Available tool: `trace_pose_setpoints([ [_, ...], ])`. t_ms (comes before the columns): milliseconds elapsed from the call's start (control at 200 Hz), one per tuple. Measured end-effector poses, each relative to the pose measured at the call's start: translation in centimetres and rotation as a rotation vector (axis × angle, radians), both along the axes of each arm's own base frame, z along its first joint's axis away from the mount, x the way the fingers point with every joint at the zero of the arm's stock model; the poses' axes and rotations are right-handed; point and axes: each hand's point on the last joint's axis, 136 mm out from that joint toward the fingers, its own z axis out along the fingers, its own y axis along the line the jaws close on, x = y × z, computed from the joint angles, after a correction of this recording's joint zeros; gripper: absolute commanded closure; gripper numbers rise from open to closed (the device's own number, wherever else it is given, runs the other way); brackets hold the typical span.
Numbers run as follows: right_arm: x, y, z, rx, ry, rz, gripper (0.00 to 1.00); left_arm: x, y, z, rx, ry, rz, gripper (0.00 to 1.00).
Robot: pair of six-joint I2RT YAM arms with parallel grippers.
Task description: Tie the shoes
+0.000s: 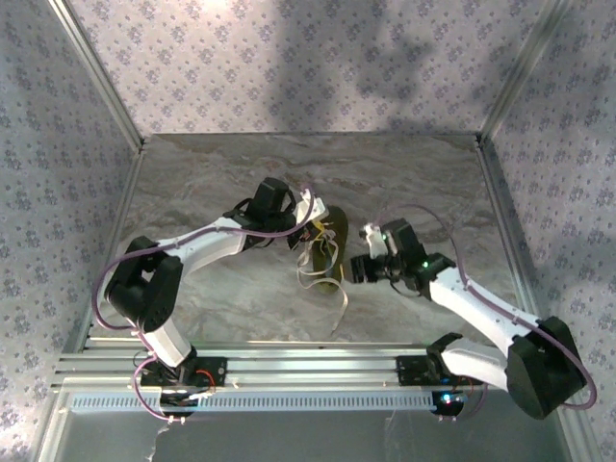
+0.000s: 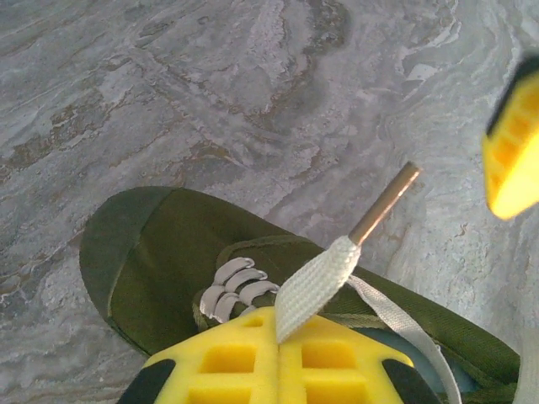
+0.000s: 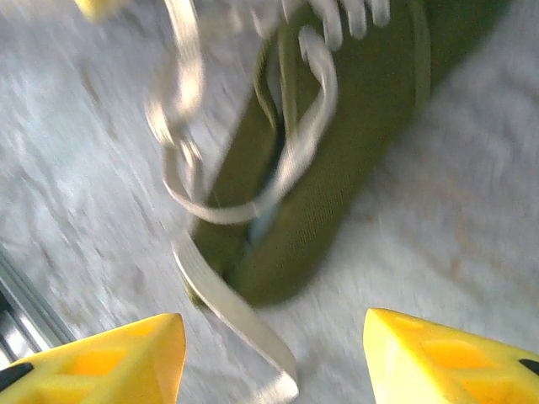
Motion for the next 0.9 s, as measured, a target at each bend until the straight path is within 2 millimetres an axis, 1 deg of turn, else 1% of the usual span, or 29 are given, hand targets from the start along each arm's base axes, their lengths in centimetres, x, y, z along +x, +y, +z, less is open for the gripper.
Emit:
trace_pose_setpoints([
  [85,-2.4,-0.4,-2.6,-0.048,0.041,0.021,0.38,0.0,0.0,0.1,-0.011,0.027,0.016,1.00],
  [160,-3.6,-0.3,-4.0,-0.082,0.054,0.043,0.36,0.0,0.0,0.2,-0.018,0.059,0.038,1.00],
  [245,-3.9,0.0,-4.7,-0.106,0.055,0.060,0.35,0.2,-0.1,0.8,-0.025,0.093,0.059,1.00],
  [345,-3.5,0.5,-5.9,-0.153,0.077,0.072,0.35,0.7,-0.5,2.4,-0.047,0.102,0.076,1.00],
  [420,-3.0,1.0,-6.8,-0.188,0.091,0.081,0.38,1.0,-0.7,3.1,-0.059,0.103,0.084,1.00],
  [460,-2.7,1.2,-7.1,-0.205,0.092,0.088,0.45,1.0,-0.7,3.2,-0.062,0.110,0.089,1.00],
  [480,-2.5,1.3,-7.2,-0.213,0.093,0.086,0.51,0.9,-0.7,3.2,-0.062,0.117,0.092,1.00],
  [500,-2.3,1.4,-7.3,-0.221,0.088,0.088,0.59,0.9,-0.7,3.1,-0.060,0.124,0.095,1.00],
  [550,-1.9,1.7,-7.5,-0.232,0.084,0.085,0.84,0.7,-0.5,2.8,-0.053,0.148,0.104,1.00],
  [570,-1.7,1.7,-7.5,-0.236,0.078,0.084,0.92,0.7,-0.5,2.7,-0.050,0.157,0.108,1.00],
  [600,-1.5,1.7,-7.5,-0.241,0.071,0.080,1.00,0.6,-0.3,2.6,-0.044,0.172,0.114,1.00],
  [680,-1.0,1.5,-7.1,-0.257,0.041,0.058,1.00,0.6,-0.1,2.8,-0.040,0.197,0.130,1.00],
  [750,-0.6,0.8,-6.0,-0.271,-0.004,0.029,1.00,0.8,0.0,3.4,-0.046,0.205,0.142,1.00],
  [820,0.0,0.0,-3.6,-0.255,-0.072,-0.022,1.00,1.2,0.5,4.4,-0.059,0.205,0.160,1.00],
  [884,1.0,-1.5,-0.8,-0.218,-0.129,-0.109,1.00,1.6,0.9,5.9,-0.085,0.200,0.183,1.00],
  [899,1.4,-2.2,0.1,-0.210,-0.146,-0.140,1.00,1.7,1.1,6.3,-0.093,0.197,0.189,1.00],
])
